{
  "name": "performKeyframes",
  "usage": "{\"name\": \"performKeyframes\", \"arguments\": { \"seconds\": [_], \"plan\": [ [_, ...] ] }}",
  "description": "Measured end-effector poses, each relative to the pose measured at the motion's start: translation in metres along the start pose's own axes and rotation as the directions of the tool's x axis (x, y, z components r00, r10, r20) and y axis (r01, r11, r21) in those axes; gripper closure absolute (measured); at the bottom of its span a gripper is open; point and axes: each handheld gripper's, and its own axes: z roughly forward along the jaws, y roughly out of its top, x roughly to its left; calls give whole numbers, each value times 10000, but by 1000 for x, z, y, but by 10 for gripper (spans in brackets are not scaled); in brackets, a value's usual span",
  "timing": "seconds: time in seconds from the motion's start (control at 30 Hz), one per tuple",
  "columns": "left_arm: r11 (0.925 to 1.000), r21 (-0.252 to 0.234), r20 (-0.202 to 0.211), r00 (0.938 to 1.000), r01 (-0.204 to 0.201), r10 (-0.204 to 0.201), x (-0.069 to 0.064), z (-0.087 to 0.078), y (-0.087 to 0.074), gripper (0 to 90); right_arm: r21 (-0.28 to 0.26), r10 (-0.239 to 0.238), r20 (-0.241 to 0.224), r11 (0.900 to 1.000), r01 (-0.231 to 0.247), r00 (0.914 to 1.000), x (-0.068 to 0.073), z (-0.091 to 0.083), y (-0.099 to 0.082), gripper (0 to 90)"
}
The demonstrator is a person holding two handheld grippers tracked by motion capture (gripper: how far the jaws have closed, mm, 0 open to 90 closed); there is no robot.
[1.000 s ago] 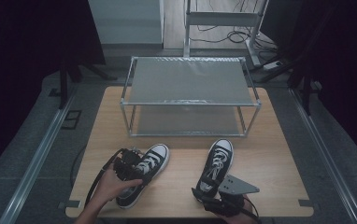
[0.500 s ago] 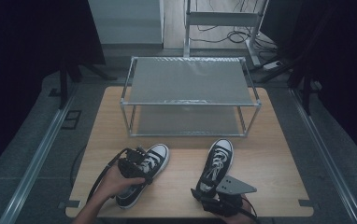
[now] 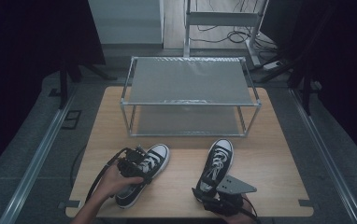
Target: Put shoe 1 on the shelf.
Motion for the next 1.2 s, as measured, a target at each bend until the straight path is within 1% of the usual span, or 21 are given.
{"name": "performKeyframes", "arguments": {
  "seconds": [0.07, 0.17, 0.2, 0.27, 0.3, 0.33, 0.37, 0.47, 0.5, 0.53, 0.57, 0.6, 0.67, 0.73, 0.77, 0.8, 0.83, 0.97, 1.07, 1.1, 1.2],
  "plan": [
    [9999, -106, 69, 9999, -134, 135, 1, 0, -1, 131, -19, 37, 42, 10000, -36, 10000, -2, -1, 0, 466],
    [9994, -294, 220, 9996, -185, 191, 1, -2, -2, 134, -48, 58, 73, 10000, -57, 10000, -3, -1, 0, 467],
    [9982, -530, 386, 9988, -289, 310, 2, -6, -2, 134, -76, 73, 106, 9999, -72, 9999, -4, -2, 0, 469],
    [9962, -685, 557, 9968, -542, 581, 1, -10, -2, 134, -87, 80, 130, 9999, -79, 9999, -5, -3, 0, 469],
    [9953, -742, 674, 9955, -617, 667, 0, -12, -1, 134, -93, 93, 145, 9999, -92, 9999, -5, -3, 0, 469],
    [9953, -742, 674, 9955, -617, 667, 0, -12, -1, 134, -98, 94, 156, 9999, -92, 9998, -6, -3, 0, 469],
    [9926, -855, 775, 9926, -864, 931, -4, -16, 1, 135, -101, 97, 170, 9999, -96, 9998, -6, -4, 0, 469],
    [9880, -959, 787, 9886, -1210, 1287, -12, -20, 7, 134, -110, 131, 192, 9999, -129, 9997, -8, -4, 0, 469],
    [9855, -1021, 858, 9858, -1354, 1444, -16, -22, 10, 135, -112, 134, 202, 9999, -132, 9997, -8, -5, 0, 469],
    [9855, -1021, 858, 9858, -1354, 1444, -16, -22, 10, 135, -109, 133, 211, 9999, -131, 9997, -8, -5, 0, 469],
    [9821, -1083, 991, 9814, -1538, 1646, -22, -24, 16, 135, -121, 128, 232, 9998, -125, 9996, -9, -6, 0, 469],
    [9794, -1111, 1005, 9785, -1687, 1800, -24, -25, 19, 135, -131, 144, 243, 9998, -141, 9996, -9, -6, 0, 470],
    [9782, -1123, 1048, 9769, -1747, 1864, -27, -26, 21, 135, -143, 167, 249, 9998, -164, 9995, -10, -7, -1, 470],
    [9736, -1202, 1110, 9719, -1942, 2076, -32, -27, 26, 135, -166, 201, 282, 9997, -196, 9994, -11, -8, -1, 470],
    [9691, -1244, 1126, 9673, -2130, 2271, -36, -28, 31, 135, -186, 226, 299, 9996, -220, 9993, -12, -10, -1, 471],
    [9676, -1244, 1203, 9647, -2197, 2345, -38, -28, 34, 135, -199, 254, 314, 9995, -248, 9992, -13, -10, -1, 471],
    [9676, -1244, 1203, 9647, -2197, 2345, -38, -28, 34, 135, -199, 254, 314, 9995, -248, 9992, -13, -10, -1, 471],
    [9593, -1326, 1169, 9571, -2494, 2651, -46, -30, 45, 135, -244, 354, 401, 9991, -345, 9986, -16, -13, -2, 471],
    [9565, -1389, 1195, 9545, -2564, 2732, -48, -31, 50, 135, -246, 372, 410, 9990, -363, 9985, -17, -13, -2, 471],
    [9543, -1409, 1238, 9516, -2636, 2812, -50, -32, 53, 135, -257, 374, 434, 9990, -363, 9984, -17, -13, -2, 471],
    [9521, -1432, 1176, 9505, -2702, 2874, -53, -34, 58, 135, -249, 392, 433, 9990, -381, 9983, -18, -13, -2, 471]
  ]
}}
